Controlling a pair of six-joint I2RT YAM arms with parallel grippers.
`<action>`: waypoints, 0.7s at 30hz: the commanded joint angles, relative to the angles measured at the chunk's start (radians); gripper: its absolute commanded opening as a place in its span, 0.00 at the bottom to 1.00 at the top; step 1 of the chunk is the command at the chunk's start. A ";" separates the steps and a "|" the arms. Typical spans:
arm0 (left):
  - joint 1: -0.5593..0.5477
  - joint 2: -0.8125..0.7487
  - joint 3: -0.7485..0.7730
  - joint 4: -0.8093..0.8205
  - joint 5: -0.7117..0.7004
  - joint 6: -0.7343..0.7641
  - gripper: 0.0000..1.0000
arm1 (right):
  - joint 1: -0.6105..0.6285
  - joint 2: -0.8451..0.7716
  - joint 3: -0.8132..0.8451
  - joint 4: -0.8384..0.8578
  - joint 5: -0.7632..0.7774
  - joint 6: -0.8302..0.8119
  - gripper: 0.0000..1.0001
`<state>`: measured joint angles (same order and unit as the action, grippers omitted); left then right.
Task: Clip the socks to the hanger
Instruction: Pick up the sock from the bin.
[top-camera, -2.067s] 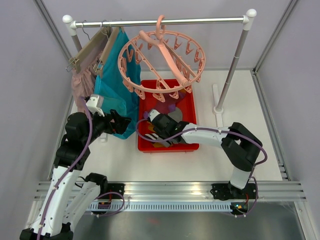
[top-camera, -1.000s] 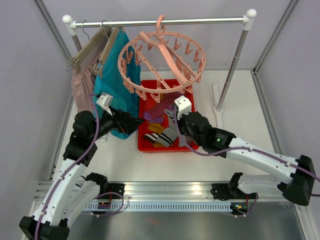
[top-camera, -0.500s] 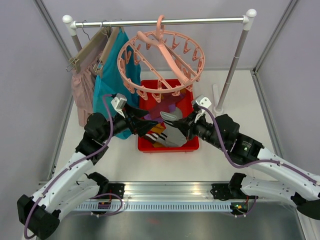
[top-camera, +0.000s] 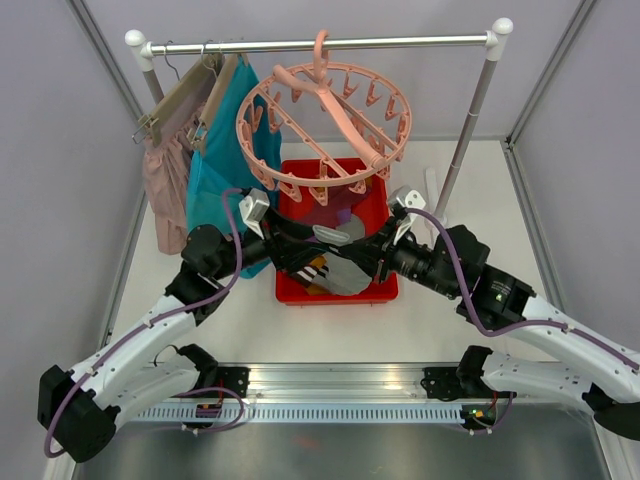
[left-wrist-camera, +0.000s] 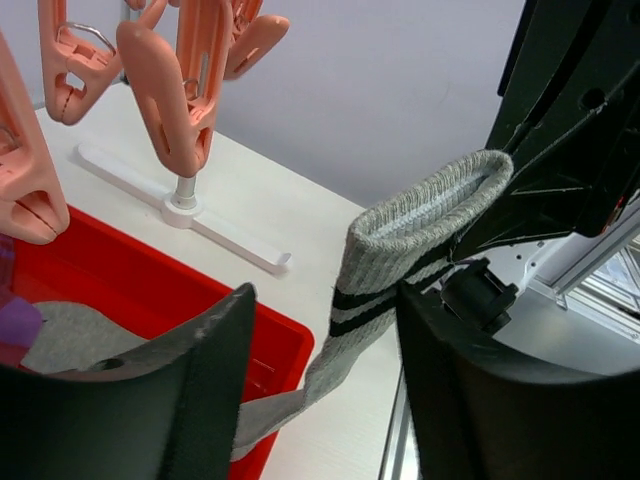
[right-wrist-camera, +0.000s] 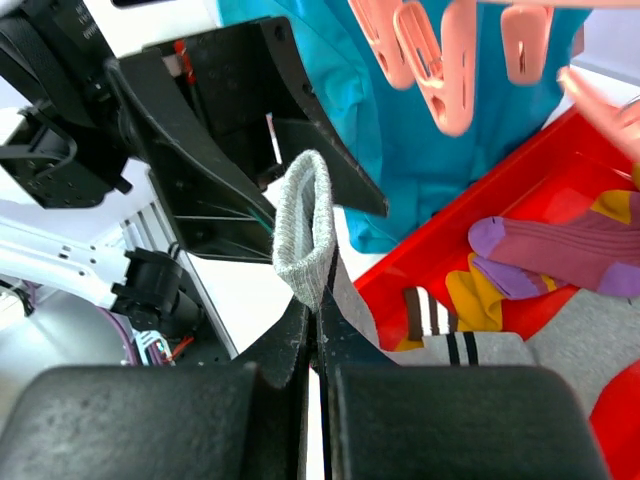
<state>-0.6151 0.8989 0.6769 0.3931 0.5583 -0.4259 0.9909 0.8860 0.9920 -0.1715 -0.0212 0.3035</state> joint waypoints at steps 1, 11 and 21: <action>-0.015 0.008 0.047 0.087 0.041 -0.005 0.60 | 0.002 0.008 0.054 0.049 -0.019 0.025 0.00; -0.046 0.015 0.058 0.107 0.104 -0.011 0.46 | 0.002 0.027 0.057 0.067 0.004 0.029 0.00; -0.064 0.006 0.058 0.073 0.083 0.012 0.03 | 0.002 0.028 0.059 0.053 0.044 0.019 0.03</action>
<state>-0.6716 0.9112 0.6945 0.4492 0.6334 -0.4271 0.9909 0.9154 1.0061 -0.1570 -0.0120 0.3191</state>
